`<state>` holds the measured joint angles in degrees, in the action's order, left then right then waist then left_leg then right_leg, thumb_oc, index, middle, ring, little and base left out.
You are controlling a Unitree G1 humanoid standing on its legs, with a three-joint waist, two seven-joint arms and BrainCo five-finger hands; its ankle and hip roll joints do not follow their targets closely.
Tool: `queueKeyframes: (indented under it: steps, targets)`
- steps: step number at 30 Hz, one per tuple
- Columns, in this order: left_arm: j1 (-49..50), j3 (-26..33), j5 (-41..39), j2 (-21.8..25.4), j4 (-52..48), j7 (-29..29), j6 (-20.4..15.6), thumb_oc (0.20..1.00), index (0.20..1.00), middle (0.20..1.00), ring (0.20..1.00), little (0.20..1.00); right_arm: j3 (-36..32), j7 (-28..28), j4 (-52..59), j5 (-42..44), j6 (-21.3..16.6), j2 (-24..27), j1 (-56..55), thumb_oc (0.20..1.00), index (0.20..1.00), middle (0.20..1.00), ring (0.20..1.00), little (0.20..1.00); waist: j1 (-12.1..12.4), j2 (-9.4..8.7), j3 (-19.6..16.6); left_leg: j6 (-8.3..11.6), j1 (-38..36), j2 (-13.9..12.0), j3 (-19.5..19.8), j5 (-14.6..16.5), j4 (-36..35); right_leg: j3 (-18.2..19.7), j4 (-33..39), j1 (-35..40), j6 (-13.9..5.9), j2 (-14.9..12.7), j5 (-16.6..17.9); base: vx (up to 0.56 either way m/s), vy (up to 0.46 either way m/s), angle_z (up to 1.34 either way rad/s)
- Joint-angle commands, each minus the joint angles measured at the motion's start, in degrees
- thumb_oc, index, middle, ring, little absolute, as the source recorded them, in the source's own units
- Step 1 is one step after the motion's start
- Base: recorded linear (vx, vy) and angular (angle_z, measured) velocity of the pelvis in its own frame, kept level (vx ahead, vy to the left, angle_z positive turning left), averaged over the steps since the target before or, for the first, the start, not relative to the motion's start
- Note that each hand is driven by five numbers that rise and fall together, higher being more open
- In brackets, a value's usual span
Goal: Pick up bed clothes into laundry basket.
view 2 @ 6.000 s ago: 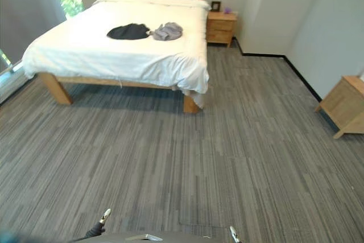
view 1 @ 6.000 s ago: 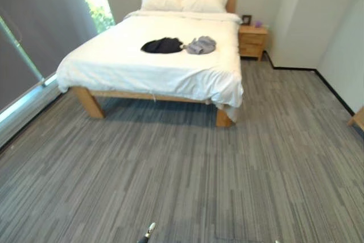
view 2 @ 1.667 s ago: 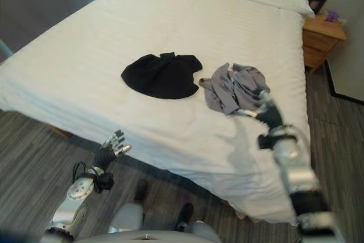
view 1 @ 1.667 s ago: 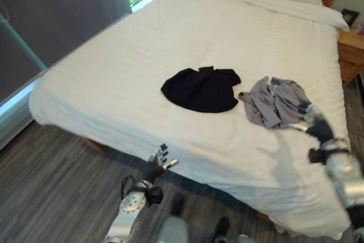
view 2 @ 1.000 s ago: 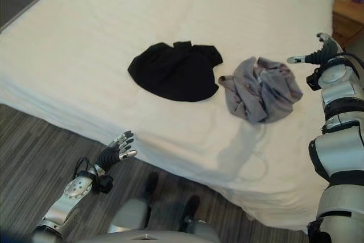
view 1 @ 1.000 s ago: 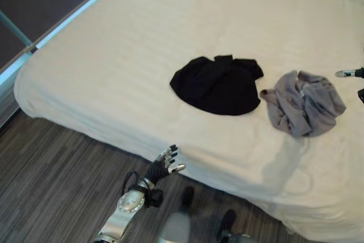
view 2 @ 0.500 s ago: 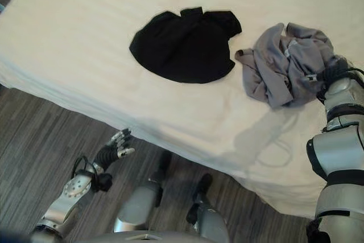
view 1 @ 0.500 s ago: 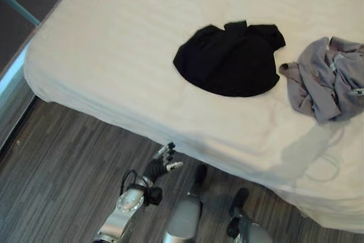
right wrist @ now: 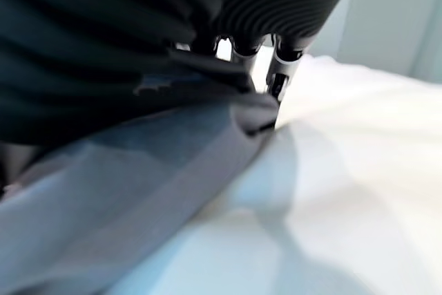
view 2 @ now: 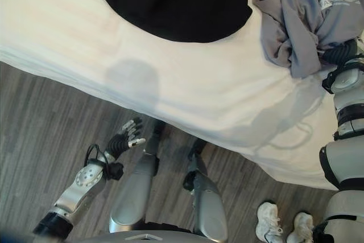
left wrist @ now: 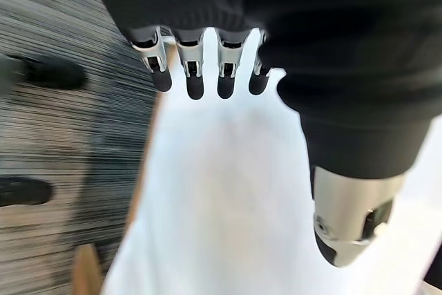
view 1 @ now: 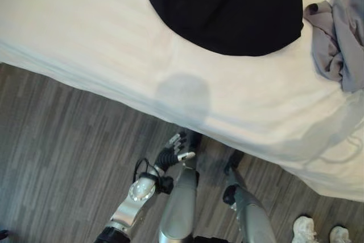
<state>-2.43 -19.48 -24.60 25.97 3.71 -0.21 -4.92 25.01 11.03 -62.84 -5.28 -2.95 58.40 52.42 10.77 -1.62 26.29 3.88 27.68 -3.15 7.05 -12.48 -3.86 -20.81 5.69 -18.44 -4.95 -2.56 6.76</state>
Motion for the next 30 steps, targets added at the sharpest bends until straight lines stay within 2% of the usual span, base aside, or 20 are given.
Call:
queueKeyframes:
  steps: [1,2,5,6,7,9,10,12,13,15,18,20,23,26,27,28,29,30]
  targets:
    - [2.2,4.9,-1.8,3.1,-8.4,1.2,-3.5,1.0,1.0,1.0,1.0,1.0,1.2,-7.6,11.7,-0.5,0.2,-9.3,-17.9,0.2,0.2,0.2,0.2,0.2,-1.7,-0.84,3.0,2.82,-3.1,1.4,0.2,1.5,-1.1,3.4,-0.7,1.2,-3.55,-2.4,0.7,0.05,0.026,0.04]
    - [2.2,4.7,-1.8,3.3,-8.5,1.2,-3.5,1.0,1.0,1.0,1.0,1.0,0.8,-7.6,12.0,-0.6,0.3,-9.3,-18.3,0.2,0.2,0.2,0.2,0.2,-1.6,-0.89,2.8,2.76,-2.8,1.5,0.3,1.3,-1.1,3.3,-0.7,1.0,-3.58,-2.5,0.8,0.04,0.025,0.03]
    - [4.8,12.6,-4.5,7.9,-12.7,1.7,-4.2,1.0,1.0,1.0,1.0,1.0,-5.3,-11.0,25.0,-1.4,0.4,-9.8,-32.2,0.2,0.2,0.2,0.2,0.2,-2.5,-1.19,2.4,2.5,-4.5,1.3,-0.3,2.1,-1.1,3.4,-0.7,2.4,-3.57,-2.8,0.4,0.06,0.033,0.03]
    - [5.4,16.3,-5.6,11.1,-15.0,1.9,-4.8,1.0,1.0,1.0,1.0,1.0,-6.8,-12.7,26.4,-2.1,0.3,-11.4,-38.6,0.2,0.2,0.2,0.2,0.2,-2.6,-0.99,2.1,2.48,-5.2,1.3,-0.3,2.6,-1.1,3.3,-0.7,3.1,-3.6,-2.9,-0.1,0.04,0.017,0.01]
    - [5.5,16.3,-5.6,11.2,-15.0,1.9,-4.7,1.0,1.0,1.0,1.0,1.0,-6.9,-12.7,26.4,-2.1,0.3,-11.5,-38.7,0.2,0.2,0.2,0.2,0.2,-2.6,-1.03,2.0,2.42,-5.0,1.4,-0.2,2.3,-1.1,3.2,-0.7,3.0,-3.63,-2.9,0.0,0.06,0.003,-0.02]
    - [5.2,21.8,-5.1,17.5,-18.5,2.5,-5.0,1.0,1.0,1.0,1.0,1.0,-8.4,-14.2,24.4,-1.3,0.3,-16.2,-46.0,0.2,0.2,0.2,0.2,0.2,-2.7,-0.22,1.0,2.36,-5.8,1.7,0.0,2.8,-1.1,2.7,-0.7,3.8,-3.77,-3.2,-0.5,0.06,0.006,-0.04]
    - [5.2,21.8,-5.1,17.5,-18.6,2.5,-5.0,1.0,1.0,1.0,1.0,1.0,-8.4,-14.2,24.4,-1.3,0.3,-16.3,-46.0,0.2,0.2,0.2,0.2,0.2,-2.8,-0.26,0.9,2.3,-5.5,1.8,0.1,2.5,-1.1,2.6,-0.7,3.6,-3.8,-3.3,-0.3,0.05,0.001,0.05]
    - [3.6,26.3,-2.7,23.2,-20.9,2.5,-4.7,1.0,1.0,1.0,1.0,1.0,-10.4,-14.2,19.9,2.0,0.4,-22.5,-49.5,0.2,0.2,0.2,0.2,0.2,-2.7,-0.06,-0.2,2.28,-6.4,1.8,0.2,3.0,-1.1,2.3,-0.7,4.6,-3.96,-3.5,-0.8,0.05,-0.013,0.1]
    - [3.6,26.3,-2.7,23.2,-20.9,2.5,-4.7,1.0,1.0,1.0,1.0,1.0,-10.4,-14.2,19.9,2.0,0.4,-22.6,-49.5,0.2,0.2,0.2,0.2,0.2,-2.7,-0.11,-0.2,2.22,-6.2,1.9,0.2,2.7,-1.1,2.2,-0.7,4.4,-3.98,-3.5,-0.6,0.04,-0.009,0.09]
    - [-2.9,26.2,-0.8,27.9,-19.5,2.9,-4.9,1.0,1.0,1.0,1.0,1.0,-11.3,-13.9,17.9,6.5,0.4,-26.8,-50.3,0.2,0.2,0.2,0.2,0.2,-3.2,-0.64,-1.3,2.24,-7.2,1.6,0.0,3.3,-1.1,2.5,-0.7,5.2,-4.06,-3.4,-1.0,0.04,-0.013,0.15]
    - [-8.9,23.8,0.8,30.5,-17.0,3.4,-5.0,1.0,1.0,1.0,1.0,1.0,-11.3,-14.2,18.0,8.2,0.3,-28.5,-50.7,0.2,0.2,0.2,0.2,0.2,-3.5,-1.35,-2.1,2.24,-7.5,1.6,-0.1,3.2,-1.1,2.6,-0.7,5.5,-4.17,-3.5,-0.9,0.04,-0.017,0.09]
    - [-15.0,20.2,1.5,31.8,-13.6,3.4,-4.5,1.0,1.0,1.0,1.0,1.0,-9.9,-14.7,18.5,8.2,0.4,-29.3,-50.9,0.2,0.2,0.2,0.2,0.2,-4.4,-2.1,-3.0,2.19,-8.0,1.5,-0.2,3.3,-1.1,2.5,-0.7,5.8,-4.31,-3.4,-0.9,0.02,-0.008,0.02]
    - [-29.6,8.7,4.5,34.7,-2.1,2.9,-2.9,1.0,1.0,1.0,1.0,1.0,-9.0,-15.1,19.0,8.6,0.7,-30.1,-50.6,0.2,0.2,0.2,0.2,0.2,-5.1,-3.1,-4.1,2.11,-9.1,1.3,-0.5,3.7,-1.1,2.8,-0.7,6.7,-4.48,-3.3,-1.0,0.04,-0.009,-0.03]
    - [-45.4,-3.0,6.8,35.3,9.7,3.4,-1.4,1.0,1.0,1.0,1.0,1.0,-8.5,-14.5,18.4,10.4,0.8,-30.8,-48.8,0.2,0.2,0.2,0.2,0.2,-6.3,-4.25,-5.0,1.94,-9.6,0.8,-1.1,3.9,-1.1,3.3,-0.7,6.9,-4.75,-2.9,-0.9,0.0,0.0,0.0]
    - [-52.1,-7.9,4.0,33.8,18.0,3.7,-0.8,1.0,1.0,1.0,1.0,1.0,-7.5,-14.1,18.0,11.6,0.9,-31.6,-47.8,0.2,0.2,0.2,0.2,0.2,-7.4,-5.22,-5.7,1.77,-10.0,0.3,-1.6,4.1,-1.1,3.8,-0.7,6.9,-4.91,-2.6,-0.6,0.01,-0.009,-0.05]
    - [-52.9,-8.7,3.9,33.7,18.5,3.6,-0.9,1.0,1.0,1.0,1.0,1.0,-7.7,-14.1,18.0,11.6,0.9,-31.8,-47.8,0.2,0.2,0.2,0.2,0.2,-7.2,-5.37,-5.7,1.77,-10.0,0.3,-1.6,4.1,-1.1,3.8,-0.7,6.9,-4.92,-2.6,-0.6,0.02,-0.012,-0.1]
    - [-56.5,-11.1,2.6,32.7,23.2,3.6,-0.8,1.0,1.0,1.0,1.0,1.0,-7.2,-14.1,17.9,11.9,0.9,-32.0,-47.5,0.2,0.2,0.2,0.2,0.2,-7.7,-5.8,-6.0,1.68,-10.2,0.2,-1.9,4.1,-1.1,4.1,-0.7,6.9,-4.95,-2.5,-0.5,0.02,0.014,-0.26]
    - [-65.1,-16.9,3.9,30.9,32.3,3.8,-0.2,1.0,1.0,1.0,1.0,1.0,-5.8,-14.1,18.2,12.1,0.8,-32.1,-47.0,0.2,0.2,0.2,0.2,0.2,-9.1,-6.56,-6.4,1.63,-10.7,-0.2,-2.7,4.6,-1.1,4.8,-0.7,6.9,-5.02,-2.1,-0.5,0.01,0.018,-0.26]
